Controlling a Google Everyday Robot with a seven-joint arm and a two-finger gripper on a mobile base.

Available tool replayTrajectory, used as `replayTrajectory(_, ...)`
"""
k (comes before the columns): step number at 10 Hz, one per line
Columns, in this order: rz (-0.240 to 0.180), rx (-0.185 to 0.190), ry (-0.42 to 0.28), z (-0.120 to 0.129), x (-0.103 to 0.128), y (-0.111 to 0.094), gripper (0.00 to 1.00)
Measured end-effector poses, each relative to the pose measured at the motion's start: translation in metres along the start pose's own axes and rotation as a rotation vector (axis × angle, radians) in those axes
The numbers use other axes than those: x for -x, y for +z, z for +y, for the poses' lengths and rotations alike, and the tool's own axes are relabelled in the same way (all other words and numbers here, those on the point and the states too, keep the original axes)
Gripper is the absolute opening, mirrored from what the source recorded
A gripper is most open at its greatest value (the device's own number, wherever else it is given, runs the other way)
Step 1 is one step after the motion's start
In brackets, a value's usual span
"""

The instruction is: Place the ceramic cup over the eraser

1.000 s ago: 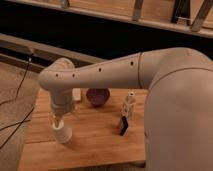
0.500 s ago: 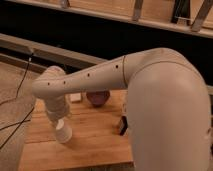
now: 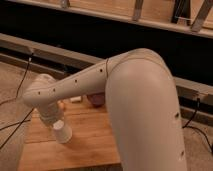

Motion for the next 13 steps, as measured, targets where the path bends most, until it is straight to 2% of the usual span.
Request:
replayTrajectory(7,-0.027,-0.044,-0.031,-0.008,0.025,0.024,0.64)
replayTrajectory(8,-0.027,-0.048,-0.027,-0.010,0.026,0.025,0.61)
replayTrajectory(11,-0.025,-0.059,-0.001,-0.020,0.024,0.025,0.31)
replayTrajectory(12,-0.015,-0.064,0.014,-0.023,0.021,0.023,0.18)
replayTrajectory(13,-0.010,-0.065,0.020,-0.023,0.020,0.022,0.11)
